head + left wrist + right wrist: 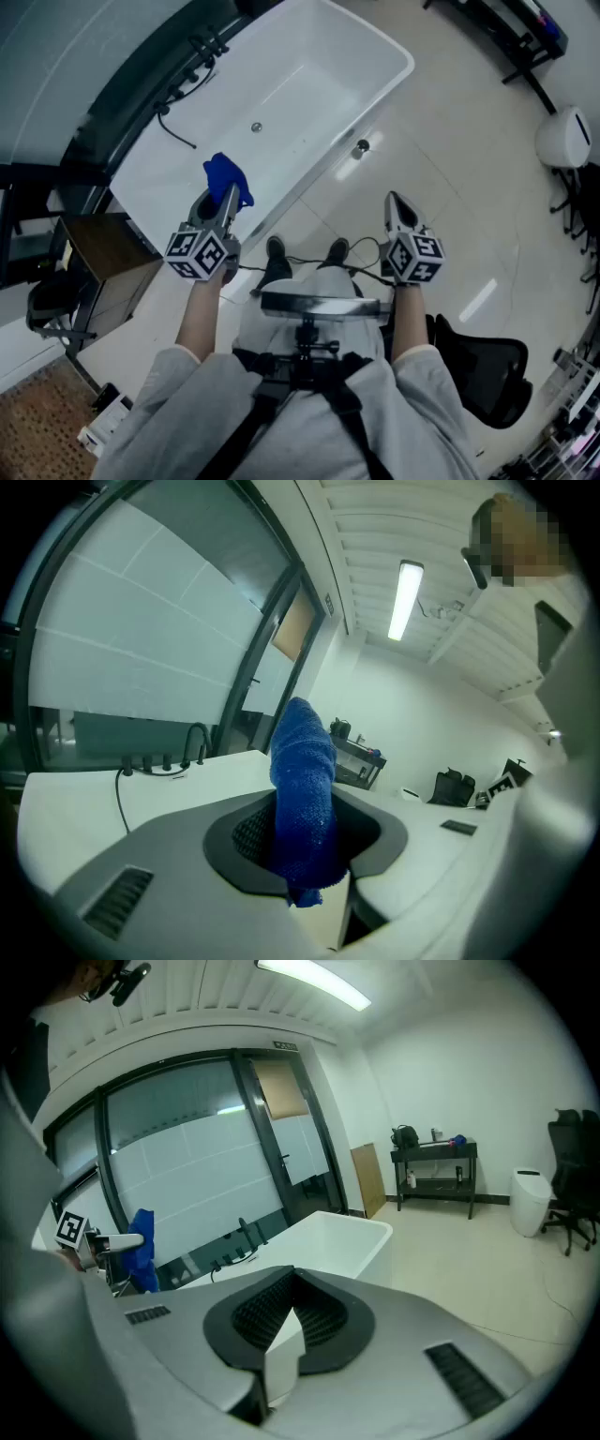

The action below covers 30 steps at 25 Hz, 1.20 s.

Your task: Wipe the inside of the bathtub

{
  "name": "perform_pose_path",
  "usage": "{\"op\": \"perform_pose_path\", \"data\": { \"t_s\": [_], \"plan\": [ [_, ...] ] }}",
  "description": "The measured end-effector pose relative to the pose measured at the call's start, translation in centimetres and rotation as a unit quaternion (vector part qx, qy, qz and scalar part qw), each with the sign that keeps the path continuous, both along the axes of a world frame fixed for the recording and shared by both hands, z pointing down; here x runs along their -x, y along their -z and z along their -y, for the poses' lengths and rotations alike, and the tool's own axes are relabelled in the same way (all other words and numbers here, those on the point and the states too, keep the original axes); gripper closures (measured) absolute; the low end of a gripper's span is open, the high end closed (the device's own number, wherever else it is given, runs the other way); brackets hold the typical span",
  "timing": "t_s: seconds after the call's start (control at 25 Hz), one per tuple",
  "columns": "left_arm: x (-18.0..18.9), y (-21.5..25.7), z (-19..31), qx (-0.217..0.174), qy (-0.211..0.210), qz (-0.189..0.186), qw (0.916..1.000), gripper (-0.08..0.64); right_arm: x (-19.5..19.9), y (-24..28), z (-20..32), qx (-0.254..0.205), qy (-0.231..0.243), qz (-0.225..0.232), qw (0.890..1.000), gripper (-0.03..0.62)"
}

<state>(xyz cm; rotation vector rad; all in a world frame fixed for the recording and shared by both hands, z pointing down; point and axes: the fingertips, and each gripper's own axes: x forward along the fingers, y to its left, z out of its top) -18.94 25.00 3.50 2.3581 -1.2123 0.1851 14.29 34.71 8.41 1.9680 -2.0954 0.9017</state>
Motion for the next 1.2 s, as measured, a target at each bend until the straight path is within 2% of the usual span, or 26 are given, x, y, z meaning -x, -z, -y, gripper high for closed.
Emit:
{"op": "perform_pose_path", "data": {
  "t_s": [0.52,0.68,0.84,0.96,1.08,1.2],
  "plan": [
    [-9.3,0.5,-1.4,0.017,-0.022,-0.011,0.9995,0.439,-5.3,-0.1,0.3,-0.012,0.055,0.02,0.998,0.583],
    [-9.5,0.7,-1.4,0.008,-0.033,-0.002,0.9994,0.439,-4.9,-0.6,1.1,-0.01,0.065,0.034,0.997,0.583],
    [-8.7,0.3,-0.1,-0.011,-0.05,-0.011,0.9986,0.439,-3.2,-1.1,2.4,-0.005,0.073,0.036,0.997,0.583],
    [-8.5,-1.0,1.5,-0.017,-0.076,-0.004,0.997,0.439,-2.2,-1.3,3.8,0.0,0.073,0.027,0.997,0.583],
    [-8.8,-2.4,3.5,-0.022,-0.108,0.019,0.9937,0.439,-1.7,-1.3,5.3,0.004,0.065,0.025,0.998,0.583],
    [-8.9,-3.5,5.4,-0.025,-0.133,0.022,0.9905,0.439,-1.0,-1.4,6.9,0.012,0.062,0.019,0.998,0.583]
  ]
}}
